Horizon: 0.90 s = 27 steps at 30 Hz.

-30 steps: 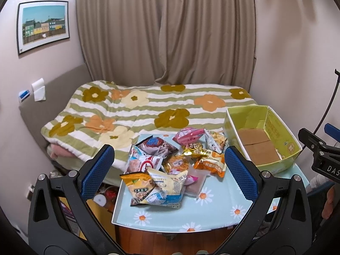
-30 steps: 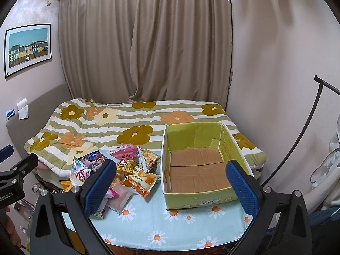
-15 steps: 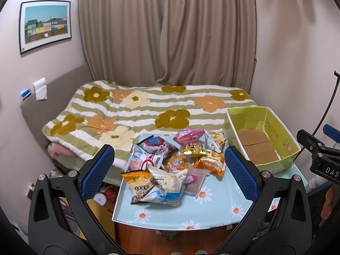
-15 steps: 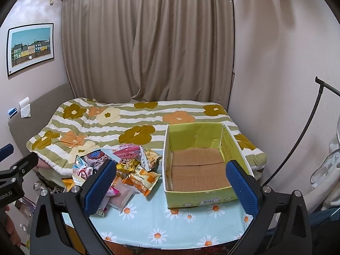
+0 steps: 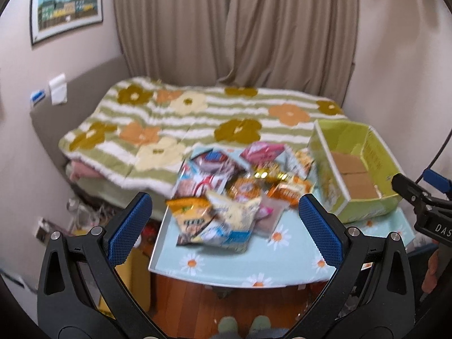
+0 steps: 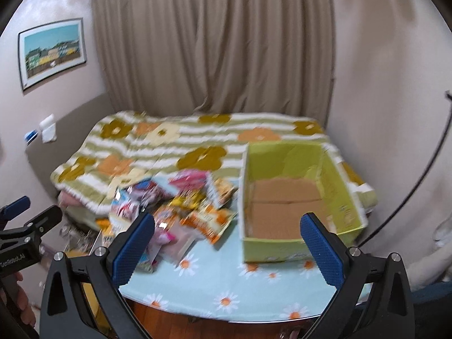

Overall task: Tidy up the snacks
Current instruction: 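Reach both grippers to the snack pile and grasp two chip bags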

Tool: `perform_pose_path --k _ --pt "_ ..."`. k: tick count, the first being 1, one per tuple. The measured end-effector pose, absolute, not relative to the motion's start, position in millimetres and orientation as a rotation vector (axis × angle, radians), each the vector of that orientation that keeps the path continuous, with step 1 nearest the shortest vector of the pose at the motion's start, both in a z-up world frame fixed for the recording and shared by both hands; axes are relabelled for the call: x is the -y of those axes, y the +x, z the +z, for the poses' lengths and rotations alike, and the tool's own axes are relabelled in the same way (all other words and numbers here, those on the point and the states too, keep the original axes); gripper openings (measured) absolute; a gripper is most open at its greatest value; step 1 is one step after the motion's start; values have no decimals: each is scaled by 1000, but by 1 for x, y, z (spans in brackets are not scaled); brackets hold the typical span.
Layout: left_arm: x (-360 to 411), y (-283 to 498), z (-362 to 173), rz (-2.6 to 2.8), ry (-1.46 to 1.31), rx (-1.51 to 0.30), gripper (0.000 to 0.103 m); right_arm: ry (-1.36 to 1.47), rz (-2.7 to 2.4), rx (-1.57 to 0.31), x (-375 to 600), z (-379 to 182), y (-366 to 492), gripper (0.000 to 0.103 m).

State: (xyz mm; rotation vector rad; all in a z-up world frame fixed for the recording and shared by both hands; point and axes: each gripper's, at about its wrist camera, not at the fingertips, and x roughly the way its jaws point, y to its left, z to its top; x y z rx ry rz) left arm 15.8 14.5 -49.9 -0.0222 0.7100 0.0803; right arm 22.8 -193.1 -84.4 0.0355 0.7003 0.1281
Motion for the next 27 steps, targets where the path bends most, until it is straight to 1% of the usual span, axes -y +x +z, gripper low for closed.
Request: perform_pose_path --k 8,13,19,24,26,27 --pt "-70 39 -118 95 -48 -841 103 121 251 -883 144 -157 56 102" --pt "-110 70 -167 45 -95 -937 103 220 290 -982 111 -196 76 102" --pt "-137 102 -204 -35 -180 -1025 102 332 310 -1035 83 -220 96 102" --pt "-138 120 -222 -93 -150 -1063 102 413 305 -1065 68 -237 108 102" --pt "-138 125 -227 -115 -152 -1076 102 427 306 -1076 61 -242 112 97" --pt "-137 129 -231 -130 -151 -1084 102 434 309 -1084 57 -244 114 92"
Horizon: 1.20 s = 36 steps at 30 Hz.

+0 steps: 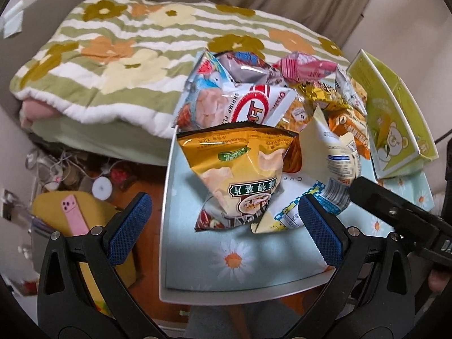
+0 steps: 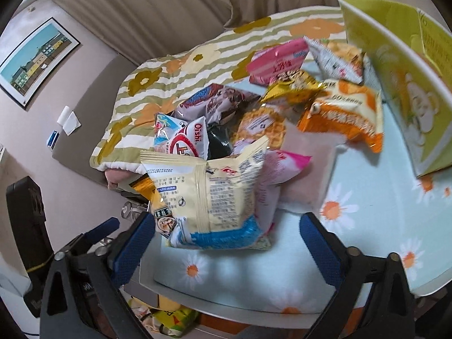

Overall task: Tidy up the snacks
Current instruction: 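Reach both grippers to the snack pile and grasp two chip bags, then carry the yellow chip bag with the left gripper into the box while the right carries the cream bag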

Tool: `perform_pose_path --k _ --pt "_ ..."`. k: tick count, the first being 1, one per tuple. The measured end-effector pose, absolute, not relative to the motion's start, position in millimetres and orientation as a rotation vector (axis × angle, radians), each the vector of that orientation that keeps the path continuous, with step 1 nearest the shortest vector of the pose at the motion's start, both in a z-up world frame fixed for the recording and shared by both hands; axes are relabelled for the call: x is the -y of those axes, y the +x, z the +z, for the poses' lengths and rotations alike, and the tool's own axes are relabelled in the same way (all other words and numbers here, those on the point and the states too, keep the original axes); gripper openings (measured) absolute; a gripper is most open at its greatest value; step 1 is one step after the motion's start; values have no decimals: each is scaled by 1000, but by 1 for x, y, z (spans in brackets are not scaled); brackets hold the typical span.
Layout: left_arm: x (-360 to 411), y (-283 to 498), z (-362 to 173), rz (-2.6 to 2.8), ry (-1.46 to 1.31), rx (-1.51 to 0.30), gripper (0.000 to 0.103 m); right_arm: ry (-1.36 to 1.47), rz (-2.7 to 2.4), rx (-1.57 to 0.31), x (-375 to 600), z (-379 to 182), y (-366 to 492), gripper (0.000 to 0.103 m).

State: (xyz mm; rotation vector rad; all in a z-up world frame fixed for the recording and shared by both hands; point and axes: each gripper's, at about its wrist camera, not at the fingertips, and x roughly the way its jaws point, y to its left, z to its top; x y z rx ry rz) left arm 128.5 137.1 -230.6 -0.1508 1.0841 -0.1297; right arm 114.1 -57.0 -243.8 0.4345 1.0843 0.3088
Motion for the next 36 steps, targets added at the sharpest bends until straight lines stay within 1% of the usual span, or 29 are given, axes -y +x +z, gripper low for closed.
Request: perform_pose_path --k 1,8,9,10,13,23,26,32,33,36 --pt "-137 131 -233 -138 -147 -1089 102 440 305 -1089 55 -247 116 86" --pt "-133 144 -244 -190 -116 -1104 101 488 298 -1110 49 -261 124 68" --pt "-132 146 -246 -196 -108 -1105 101 484 301 -1114 47 -262 125 62" --pt "-130 148 -247 -197 -96 -1106 101 474 296 -1114 47 -263 126 58" --pt "-126 150 -248 -211 -79 -1100 101 454 283 -1103 46 -260 125 53" --pt "-119 159 -254 -223 -97 -1101 101 386 229 -1038 61 -240 113 50" --pt "-114 161 -260 -211 -94 -1104 99 370 215 -1028 67 -237 109 50" --pt "-108 166 -273 -185 -90 -1123 83 331 188 -1015 73 -233 104 50" --pt "-107 167 -275 -180 -90 -1127 72 331 182 -1018 74 -234 103 50" --pt "-109 168 -278 -191 -123 -1135 65 344 175 -1018 80 -234 102 50"
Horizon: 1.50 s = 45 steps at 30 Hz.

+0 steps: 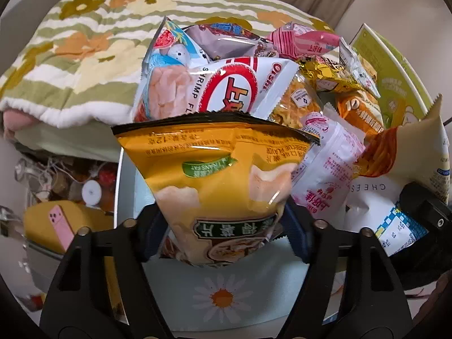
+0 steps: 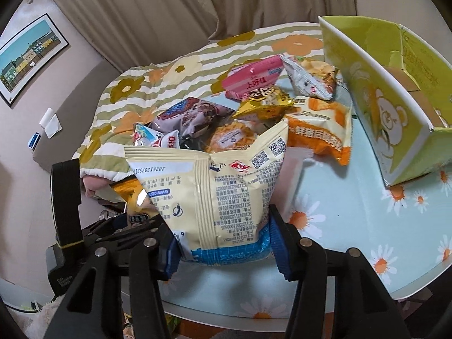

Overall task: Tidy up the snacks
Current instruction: 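Carry the yellow chip bag with the left gripper into the box while the right carries the cream bag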

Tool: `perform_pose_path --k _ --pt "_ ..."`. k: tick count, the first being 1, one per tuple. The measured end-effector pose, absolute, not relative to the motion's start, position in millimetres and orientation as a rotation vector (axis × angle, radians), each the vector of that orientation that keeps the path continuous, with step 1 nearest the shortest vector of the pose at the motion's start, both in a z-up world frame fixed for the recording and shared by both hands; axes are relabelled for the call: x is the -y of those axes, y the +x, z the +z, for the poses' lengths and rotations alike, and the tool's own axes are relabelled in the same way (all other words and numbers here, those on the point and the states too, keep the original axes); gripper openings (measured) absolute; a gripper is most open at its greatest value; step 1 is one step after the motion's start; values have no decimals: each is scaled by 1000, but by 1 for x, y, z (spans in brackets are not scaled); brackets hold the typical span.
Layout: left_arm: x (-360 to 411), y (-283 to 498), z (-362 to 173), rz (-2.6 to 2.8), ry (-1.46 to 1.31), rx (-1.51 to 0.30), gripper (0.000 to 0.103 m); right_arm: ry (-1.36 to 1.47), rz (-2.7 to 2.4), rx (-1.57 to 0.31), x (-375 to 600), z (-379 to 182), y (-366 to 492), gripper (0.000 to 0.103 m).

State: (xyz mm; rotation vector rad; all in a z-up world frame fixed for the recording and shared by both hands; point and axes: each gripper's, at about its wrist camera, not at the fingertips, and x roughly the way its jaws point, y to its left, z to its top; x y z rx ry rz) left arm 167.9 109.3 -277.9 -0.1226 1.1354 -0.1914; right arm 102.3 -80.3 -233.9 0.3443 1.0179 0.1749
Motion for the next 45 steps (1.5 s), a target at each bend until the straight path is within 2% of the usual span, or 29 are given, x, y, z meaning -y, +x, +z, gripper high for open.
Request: perform_pose_path --k 3,11,26,36,45 --pt "-110 166 -276 -195 -126 -1132 58 336 167 -1015 82 -232 101 50" --pt "-114 161 -251 -215 -132 -1102 55 327 151 -990 86 -217 92 50" --pt "-63 168 -132 -291 -107 -896 55 292 83 -819 160 -132 91 50" --pt "62 190 -74 -327 -113 -804 55 232 93 -781 271 -98 112 50" --pt "207 222 -82 -387 -113 -870 55 216 72 -844 376 -105 136 50"
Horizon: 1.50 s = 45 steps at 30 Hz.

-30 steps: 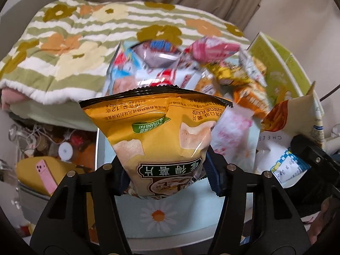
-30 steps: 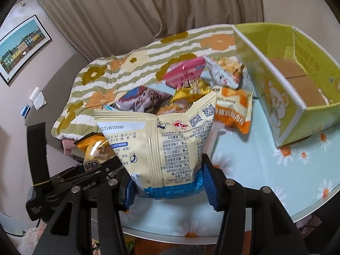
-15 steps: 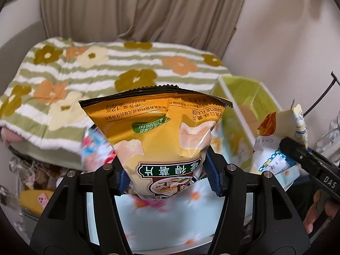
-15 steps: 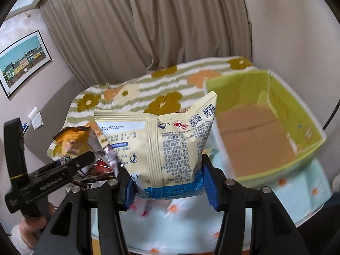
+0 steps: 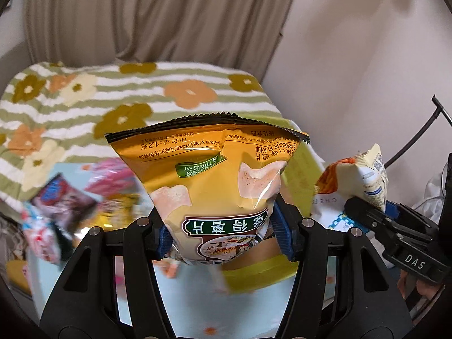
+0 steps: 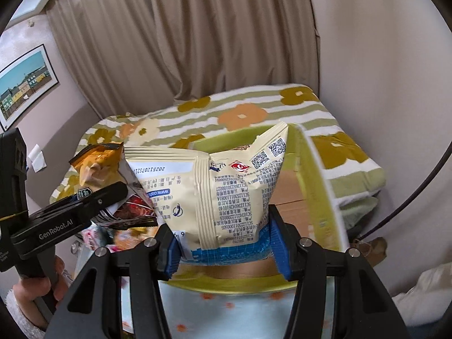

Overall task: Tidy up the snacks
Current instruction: 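Carry the yellow chip bag with the left gripper into the box while the right carries the cream bag, then open both grippers to drop the bags into the box and withdraw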

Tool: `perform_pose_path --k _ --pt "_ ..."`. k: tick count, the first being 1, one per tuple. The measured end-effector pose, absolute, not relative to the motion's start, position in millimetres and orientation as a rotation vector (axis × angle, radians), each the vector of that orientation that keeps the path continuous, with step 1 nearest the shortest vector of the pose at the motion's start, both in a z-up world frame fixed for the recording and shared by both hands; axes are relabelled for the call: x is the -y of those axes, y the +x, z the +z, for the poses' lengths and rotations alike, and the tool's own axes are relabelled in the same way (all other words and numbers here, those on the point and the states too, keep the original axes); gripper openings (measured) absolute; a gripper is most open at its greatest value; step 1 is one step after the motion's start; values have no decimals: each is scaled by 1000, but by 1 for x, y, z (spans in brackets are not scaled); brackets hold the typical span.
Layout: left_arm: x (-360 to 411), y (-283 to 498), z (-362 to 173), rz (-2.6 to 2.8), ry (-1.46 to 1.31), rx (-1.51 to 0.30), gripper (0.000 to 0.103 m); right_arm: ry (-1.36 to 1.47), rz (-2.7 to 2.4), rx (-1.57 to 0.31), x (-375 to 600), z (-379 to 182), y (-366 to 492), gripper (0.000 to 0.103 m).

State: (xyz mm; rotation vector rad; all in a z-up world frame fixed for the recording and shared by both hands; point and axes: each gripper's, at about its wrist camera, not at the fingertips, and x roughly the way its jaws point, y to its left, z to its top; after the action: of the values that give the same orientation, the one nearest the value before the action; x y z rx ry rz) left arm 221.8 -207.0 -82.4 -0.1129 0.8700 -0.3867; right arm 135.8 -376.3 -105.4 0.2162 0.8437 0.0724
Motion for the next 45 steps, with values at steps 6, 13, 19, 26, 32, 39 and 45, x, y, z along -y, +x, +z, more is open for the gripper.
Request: perform_pose_path --k 6,13,19,26,32,39,45 --pt "268 242 -117 -395 -80 -988 55 259 64 -912 421 -127 152 49" --pt "296 261 -155 -374 28 -1111 55 296 45 -960 434 -142 157 50" --pt "304 259 -170 -379 107 -1174 55 316 37 -975 438 -145 158 50" --pt "307 255 -175 -388 166 -1193 90 340 23 -979 443 -147 160 50" --pt "290 247 -152 -381 186 -1083 101 319 29 -984 443 -147 160 49" --pt "264 238 -142 -348 152 -1072 101 272 60 -1018 430 -153 168 50" --pt "248 231 -133 -336 111 -1049 101 199 35 -1032 418 -161 173 91"
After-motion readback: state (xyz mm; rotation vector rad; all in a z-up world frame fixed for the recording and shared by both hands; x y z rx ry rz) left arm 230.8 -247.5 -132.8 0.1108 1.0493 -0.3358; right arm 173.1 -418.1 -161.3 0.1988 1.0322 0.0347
